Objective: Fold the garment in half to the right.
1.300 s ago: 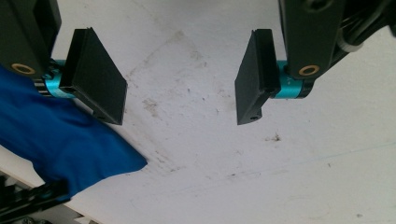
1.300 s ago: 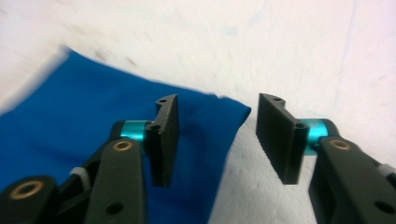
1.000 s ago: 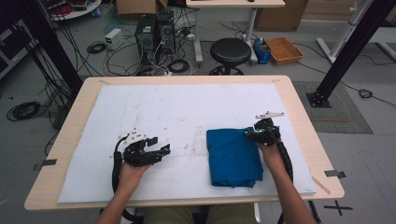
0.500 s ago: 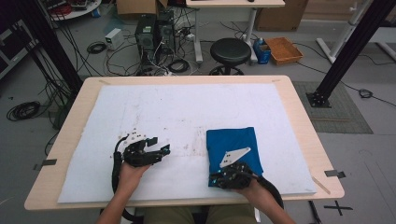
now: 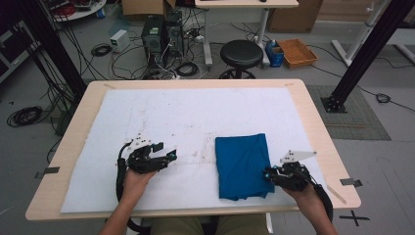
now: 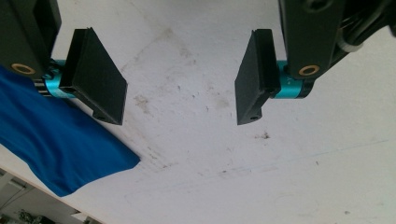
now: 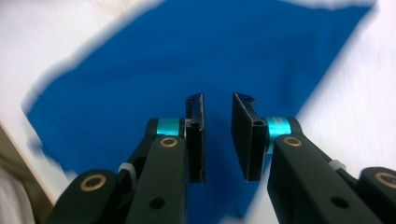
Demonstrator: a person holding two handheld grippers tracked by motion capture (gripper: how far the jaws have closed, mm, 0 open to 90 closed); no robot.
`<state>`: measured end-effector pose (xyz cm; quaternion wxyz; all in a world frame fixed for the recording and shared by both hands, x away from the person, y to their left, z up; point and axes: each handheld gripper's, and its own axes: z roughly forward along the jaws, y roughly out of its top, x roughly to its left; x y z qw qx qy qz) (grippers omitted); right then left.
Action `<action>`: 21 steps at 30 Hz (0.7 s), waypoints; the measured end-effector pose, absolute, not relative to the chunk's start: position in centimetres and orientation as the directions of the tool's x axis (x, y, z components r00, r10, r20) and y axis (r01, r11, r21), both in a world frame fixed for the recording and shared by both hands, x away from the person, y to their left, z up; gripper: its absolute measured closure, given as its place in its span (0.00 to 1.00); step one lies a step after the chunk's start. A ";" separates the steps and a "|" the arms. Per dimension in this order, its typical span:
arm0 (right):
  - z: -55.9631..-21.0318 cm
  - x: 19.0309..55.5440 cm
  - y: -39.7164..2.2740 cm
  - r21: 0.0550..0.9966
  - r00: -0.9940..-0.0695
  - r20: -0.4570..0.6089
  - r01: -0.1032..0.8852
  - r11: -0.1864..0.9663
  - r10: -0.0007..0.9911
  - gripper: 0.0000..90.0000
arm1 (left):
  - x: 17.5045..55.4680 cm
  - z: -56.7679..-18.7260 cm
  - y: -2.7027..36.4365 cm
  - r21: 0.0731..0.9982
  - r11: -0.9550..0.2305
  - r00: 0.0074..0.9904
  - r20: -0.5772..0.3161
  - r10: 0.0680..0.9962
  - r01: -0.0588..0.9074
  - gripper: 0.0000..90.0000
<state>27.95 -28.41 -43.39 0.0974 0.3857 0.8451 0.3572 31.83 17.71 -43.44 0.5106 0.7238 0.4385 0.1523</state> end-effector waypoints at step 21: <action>-40.6 31.7 -33.6 0.874 -0.494 0.041 0.439 0.208 0.869 0.23 | 32.2 -42.9 19.4 0.925 -0.060 0.604 -0.194 0.773 0.374 0.27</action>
